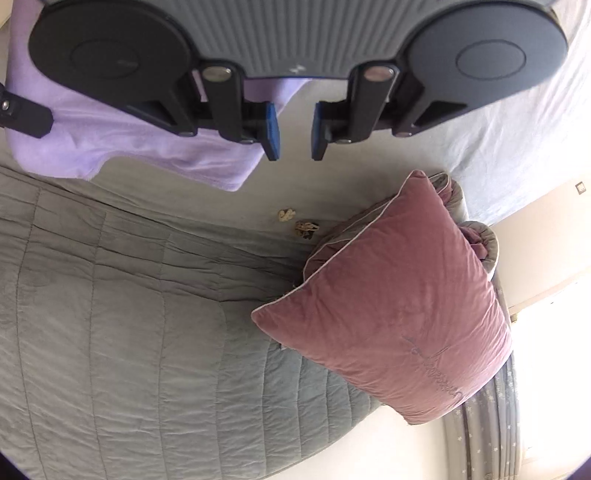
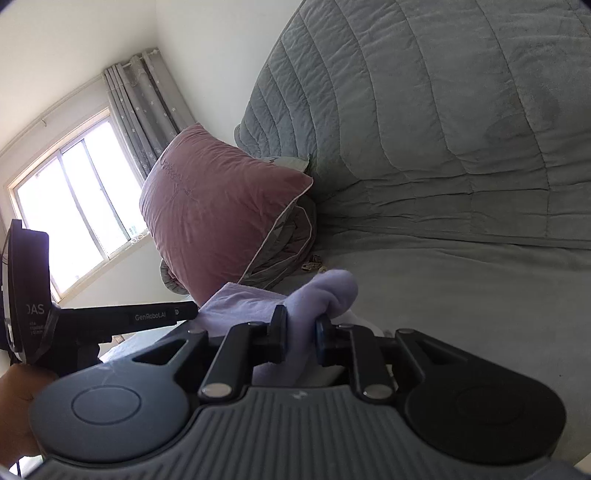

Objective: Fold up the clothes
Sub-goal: 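Lift the folded bundle with both grippers and carry it toward the clothes stack, then lower the bundle onto the folded clothes stack and open both grippers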

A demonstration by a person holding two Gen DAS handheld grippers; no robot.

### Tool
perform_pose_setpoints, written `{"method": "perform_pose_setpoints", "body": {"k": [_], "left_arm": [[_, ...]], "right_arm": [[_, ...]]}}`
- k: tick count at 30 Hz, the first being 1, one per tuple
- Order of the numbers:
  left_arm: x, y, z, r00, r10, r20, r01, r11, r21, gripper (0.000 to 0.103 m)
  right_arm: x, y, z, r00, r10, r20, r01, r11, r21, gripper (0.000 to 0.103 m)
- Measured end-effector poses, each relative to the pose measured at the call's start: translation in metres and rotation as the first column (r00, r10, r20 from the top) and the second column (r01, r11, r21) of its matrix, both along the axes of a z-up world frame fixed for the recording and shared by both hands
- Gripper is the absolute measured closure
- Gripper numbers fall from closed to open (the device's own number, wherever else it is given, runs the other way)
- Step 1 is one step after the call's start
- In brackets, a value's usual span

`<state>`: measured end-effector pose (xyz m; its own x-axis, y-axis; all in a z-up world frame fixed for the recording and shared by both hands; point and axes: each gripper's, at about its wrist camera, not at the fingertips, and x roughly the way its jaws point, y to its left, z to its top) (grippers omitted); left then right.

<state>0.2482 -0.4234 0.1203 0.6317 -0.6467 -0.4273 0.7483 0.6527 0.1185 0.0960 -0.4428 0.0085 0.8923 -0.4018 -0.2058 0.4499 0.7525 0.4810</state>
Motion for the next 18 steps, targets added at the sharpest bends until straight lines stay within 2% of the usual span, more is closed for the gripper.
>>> {"method": "perform_pose_setpoints", "body": {"k": [3,5,7,11,13,16,18], "left_arm": [[-0.002,0.016,0.003,1.000,0.019,-0.014,-0.020,0.995,-0.095,0.083],[-0.008,0.025,0.004,1.000,-0.003,-0.011,0.002,0.988,-0.154,0.083],[-0.013,0.029,0.005,0.999,-0.049,-0.005,0.047,0.977,-0.209,0.083],[-0.013,0.017,-0.006,0.994,-0.097,-0.042,0.088,0.978,-0.188,0.084],[-0.011,0.010,-0.017,0.995,-0.080,-0.067,0.070,0.988,-0.139,0.084],[-0.013,0.011,-0.029,0.993,-0.029,-0.111,0.014,0.991,-0.134,0.084],[-0.018,0.016,-0.026,0.993,-0.015,-0.121,-0.002,0.990,-0.138,0.084]], "right_arm": [[-0.007,0.002,0.005,0.999,-0.043,0.015,0.044,0.997,-0.058,0.059],[-0.012,0.004,0.008,0.997,-0.069,0.034,0.072,0.992,-0.103,0.056],[-0.012,0.006,0.012,0.998,-0.049,0.042,0.055,0.986,-0.157,0.056],[-0.005,0.021,0.014,0.999,0.050,-0.005,-0.049,0.953,-0.299,0.056],[0.006,0.025,0.010,0.993,0.093,-0.068,-0.109,0.949,-0.296,0.056],[0.020,0.026,-0.002,0.983,0.093,-0.156,-0.134,0.951,-0.280,0.056],[0.019,0.028,0.000,0.983,0.094,-0.159,-0.136,0.950,-0.282,0.057]]}}
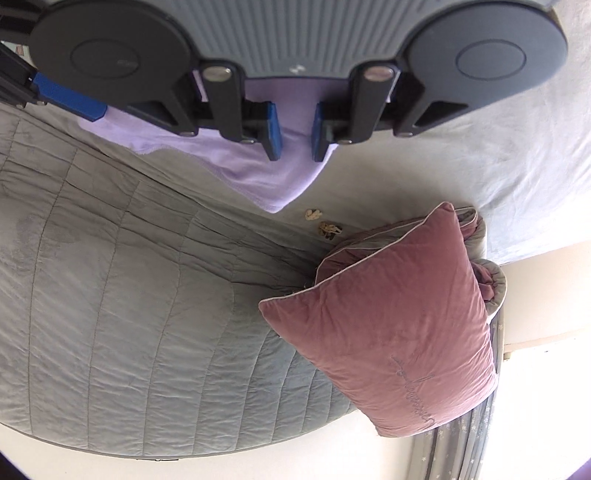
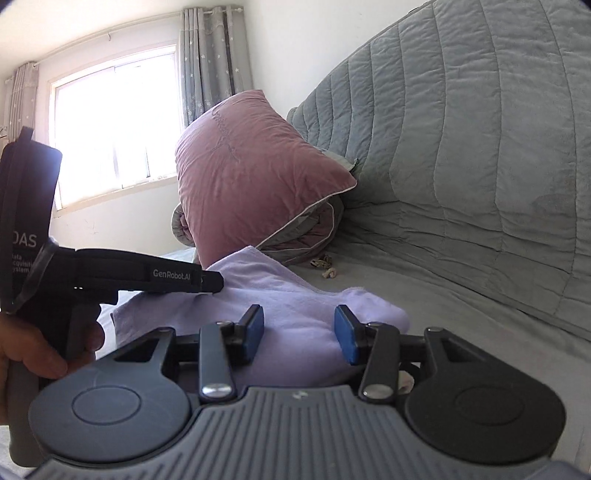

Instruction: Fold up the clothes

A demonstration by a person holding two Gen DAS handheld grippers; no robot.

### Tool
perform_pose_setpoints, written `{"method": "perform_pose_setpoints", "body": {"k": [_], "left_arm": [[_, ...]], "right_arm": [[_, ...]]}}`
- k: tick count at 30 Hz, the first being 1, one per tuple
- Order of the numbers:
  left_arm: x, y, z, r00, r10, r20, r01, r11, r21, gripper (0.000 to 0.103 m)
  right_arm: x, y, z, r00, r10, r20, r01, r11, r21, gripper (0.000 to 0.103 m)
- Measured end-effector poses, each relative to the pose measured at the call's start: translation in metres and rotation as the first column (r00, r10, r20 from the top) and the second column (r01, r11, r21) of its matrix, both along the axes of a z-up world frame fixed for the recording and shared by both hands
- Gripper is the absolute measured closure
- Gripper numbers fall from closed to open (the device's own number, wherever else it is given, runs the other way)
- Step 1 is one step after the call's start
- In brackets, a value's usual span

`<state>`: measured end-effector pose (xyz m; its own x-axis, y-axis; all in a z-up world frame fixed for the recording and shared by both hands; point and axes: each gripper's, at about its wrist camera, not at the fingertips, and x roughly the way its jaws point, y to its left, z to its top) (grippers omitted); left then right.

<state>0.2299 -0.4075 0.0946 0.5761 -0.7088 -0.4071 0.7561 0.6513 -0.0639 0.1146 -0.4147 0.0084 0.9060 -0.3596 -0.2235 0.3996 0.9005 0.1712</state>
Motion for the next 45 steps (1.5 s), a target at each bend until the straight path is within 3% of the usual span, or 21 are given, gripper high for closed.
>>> {"method": "perform_pose_setpoints", "body": {"k": [4,7,9,15,17,20,25,30,33,36,39,45], "left_arm": [[-0.013,0.014,0.013,1.000,0.025,-0.019,-0.025,1.000,-0.010,0.081],[-0.021,0.031,0.026,0.996,0.068,-0.060,-0.069,0.998,-0.008,0.061],[-0.028,0.040,0.033,0.992,0.101,-0.072,-0.099,0.995,0.019,0.055],[-0.061,0.060,0.052,0.976,0.203,-0.083,-0.194,0.975,0.107,0.032],[-0.071,0.067,0.056,0.966,0.248,-0.078,-0.237,0.963,0.124,0.014],[-0.082,0.073,0.054,0.949,0.302,-0.087,-0.284,0.943,0.176,0.001],[-0.090,0.079,0.034,0.925,0.346,-0.155,-0.286,0.905,0.315,0.001],[-0.096,0.084,0.009,0.879,0.425,-0.217,-0.328,0.868,0.372,0.001],[-0.106,0.079,0.000,0.884,0.427,-0.191,-0.322,0.851,0.415,0.001],[-0.113,0.075,-0.005,0.887,0.438,-0.149,-0.337,0.832,0.441,0.001],[-0.118,0.070,-0.005,0.891,0.434,-0.133,-0.340,0.833,0.437,0.001],[-0.126,0.065,-0.001,0.902,0.398,-0.166,-0.305,0.862,0.406,0.001]], "right_arm": [[-0.011,0.004,0.012,1.000,0.014,0.019,-0.015,1.000,0.009,0.057],[-0.026,0.008,0.029,0.999,0.016,0.030,-0.017,0.999,0.047,0.056],[-0.035,0.012,0.040,1.000,0.015,0.024,-0.017,0.997,0.072,0.053],[-0.056,0.031,0.059,0.999,0.003,-0.040,0.002,0.991,0.131,0.032],[-0.062,0.037,0.059,0.998,-0.007,-0.066,0.017,0.988,0.153,0.018],[-0.068,0.043,0.054,0.991,-0.028,-0.130,0.052,0.981,0.188,0.000],[-0.074,0.052,0.042,0.971,0.005,-0.240,0.047,0.976,0.211,0.000],[-0.071,0.044,0.027,0.951,0.056,-0.304,0.021,0.970,0.242,0.000],[-0.076,0.033,0.027,0.951,0.075,-0.299,0.012,0.960,0.278,0.000],[-0.082,0.026,0.030,0.948,0.050,-0.315,0.032,0.967,0.253,0.000],[-0.086,0.020,0.031,0.944,0.022,-0.330,0.057,0.972,0.226,0.000],[-0.091,0.008,0.028,0.941,0.007,-0.338,0.082,0.965,0.250,0.000]]}}
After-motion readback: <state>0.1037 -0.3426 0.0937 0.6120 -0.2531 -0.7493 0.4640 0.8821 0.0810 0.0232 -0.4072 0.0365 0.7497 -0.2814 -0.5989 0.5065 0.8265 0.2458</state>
